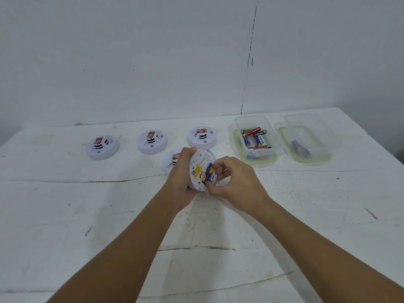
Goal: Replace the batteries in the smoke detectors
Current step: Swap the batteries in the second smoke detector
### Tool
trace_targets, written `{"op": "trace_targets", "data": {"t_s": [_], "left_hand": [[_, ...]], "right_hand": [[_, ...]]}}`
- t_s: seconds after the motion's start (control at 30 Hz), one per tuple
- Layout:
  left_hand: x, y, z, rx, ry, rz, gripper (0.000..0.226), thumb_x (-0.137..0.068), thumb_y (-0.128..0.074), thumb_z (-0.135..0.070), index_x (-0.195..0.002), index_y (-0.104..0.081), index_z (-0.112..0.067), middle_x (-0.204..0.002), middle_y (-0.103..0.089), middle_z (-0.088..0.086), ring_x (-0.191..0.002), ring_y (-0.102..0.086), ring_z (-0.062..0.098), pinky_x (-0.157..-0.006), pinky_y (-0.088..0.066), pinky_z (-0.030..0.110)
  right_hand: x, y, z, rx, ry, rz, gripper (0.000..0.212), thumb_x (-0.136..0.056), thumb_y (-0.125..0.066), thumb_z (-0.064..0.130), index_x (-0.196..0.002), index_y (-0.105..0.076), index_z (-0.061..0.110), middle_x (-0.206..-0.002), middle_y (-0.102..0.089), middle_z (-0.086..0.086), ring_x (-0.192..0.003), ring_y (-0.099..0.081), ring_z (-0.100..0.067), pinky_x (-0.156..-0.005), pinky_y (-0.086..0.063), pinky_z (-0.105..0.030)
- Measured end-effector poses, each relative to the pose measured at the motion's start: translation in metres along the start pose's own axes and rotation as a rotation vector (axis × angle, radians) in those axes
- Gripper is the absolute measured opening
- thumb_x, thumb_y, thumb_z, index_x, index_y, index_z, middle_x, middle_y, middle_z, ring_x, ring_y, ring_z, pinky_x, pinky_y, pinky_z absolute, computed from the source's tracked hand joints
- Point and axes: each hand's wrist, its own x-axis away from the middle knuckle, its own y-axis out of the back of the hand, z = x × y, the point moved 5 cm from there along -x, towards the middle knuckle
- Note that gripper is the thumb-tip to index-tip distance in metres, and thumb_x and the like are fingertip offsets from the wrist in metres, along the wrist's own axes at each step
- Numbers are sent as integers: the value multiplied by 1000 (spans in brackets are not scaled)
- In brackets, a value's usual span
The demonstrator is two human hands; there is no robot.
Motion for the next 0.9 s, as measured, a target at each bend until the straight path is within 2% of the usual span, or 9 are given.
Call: {"op": "trace_targets", "data": {"t_s": [0.2,0.37,0.47,0.57,0.63,0.73,0.8,0.9], "left_hand": [[0,-6,1,39,0,-8,36,-100,-46,-40,-88,-70,-17,-79,-71,6,-77,-67,22,-77,-51,37],[3,-6,3,50,0,-23,38,-100,-47,-40,-87,-72,-15,-81,-71,8,-79,-67,23,-83,-50,40],[5,-7,2,47,-10,-9,37,-100,-45,-39,-91,-72,-16,-84,-72,8,-86,-66,26,-88,-49,43],[5,-7,-1,31,-13,-12,34,-100,-45,-40,-102,-71,-18,-84,-72,7,-86,-65,24,-78,-52,38],[5,-8,-2,38,-12,-23,35,-99,-47,-42,-107,-71,-18,-90,-71,9,-90,-65,26,-81,-51,39],[5,-11,-2,50,-9,-30,37,-99,-48,-42,-104,-73,-16,-91,-72,11,-90,-65,26,-85,-50,41],[5,-13,0,65,-6,-41,36,-100,-48,-42,-104,-74,-16,-88,-75,10,-86,-67,25,-89,-53,44],[4,-14,3,83,-2,-54,34,-100,-50,-41,-106,-74,-18,-86,-77,10,-87,-69,26,-93,-55,48]], "right_hand": [[-1,-2,-2,-54,-8,-4,40,-74,-87,25,-106,-63,23,-98,-63,6,-87,-63,-8,-76,-54,-27],[3,-2,-4,-85,-1,-13,42,-75,-87,22,-107,-61,22,-100,-61,6,-90,-62,-9,-77,-51,-23],[3,0,-4,-89,-1,-5,41,-77,-86,24,-107,-57,24,-103,-60,7,-91,-63,-7,-75,-49,-18],[2,2,-2,-77,-28,39,40,-83,-83,28,-112,-56,24,-111,-59,8,-93,-64,-4,-73,-49,-15],[1,4,-1,-96,-53,6,35,-86,-81,31,-111,-57,25,-110,-60,9,-91,-65,-5,-73,-51,-18],[1,3,-2,-226,-160,-59,25,-90,-78,31,-104,-59,27,-106,-67,8,-84,-68,-10,-70,-55,-25],[1,3,-4,-335,-275,-85,20,-93,-77,28,-101,-60,24,-99,-70,5,-80,-70,-13,-64,-55,-24],[1,4,-4,-536,-430,-106,16,-95,-76,19,-101,-61,18,-87,-70,3,-70,-69,-6,-53,-51,-20]]}}
